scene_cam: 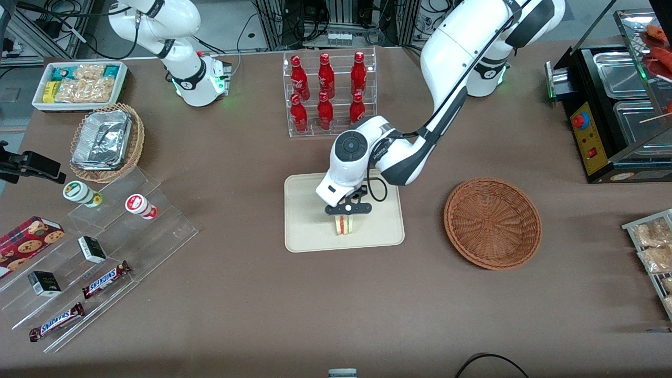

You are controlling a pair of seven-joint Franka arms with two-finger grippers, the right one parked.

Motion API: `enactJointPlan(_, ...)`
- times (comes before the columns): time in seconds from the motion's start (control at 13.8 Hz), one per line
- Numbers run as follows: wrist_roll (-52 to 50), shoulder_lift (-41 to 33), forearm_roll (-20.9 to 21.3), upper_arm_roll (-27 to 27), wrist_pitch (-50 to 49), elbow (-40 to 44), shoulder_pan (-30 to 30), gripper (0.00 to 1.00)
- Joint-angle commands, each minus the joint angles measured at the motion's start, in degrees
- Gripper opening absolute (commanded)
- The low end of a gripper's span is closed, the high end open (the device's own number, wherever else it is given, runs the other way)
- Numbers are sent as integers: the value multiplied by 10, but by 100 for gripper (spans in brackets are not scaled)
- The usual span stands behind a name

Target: Place sandwich from basket to tray

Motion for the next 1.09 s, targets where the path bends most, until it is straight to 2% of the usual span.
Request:
enactJointPlan(0.0, -9, 11, 16, 5, -1, 17, -8, 100)
enactJointPlan(0.29, -12, -1, 16, 5, -11, 19, -12, 100)
enactJointPlan(0.58, -15, -93, 11, 7, -83, 19, -4, 100)
enactJointPlan(1.02, 0, -242, -8, 10, -223, 19, 97, 100)
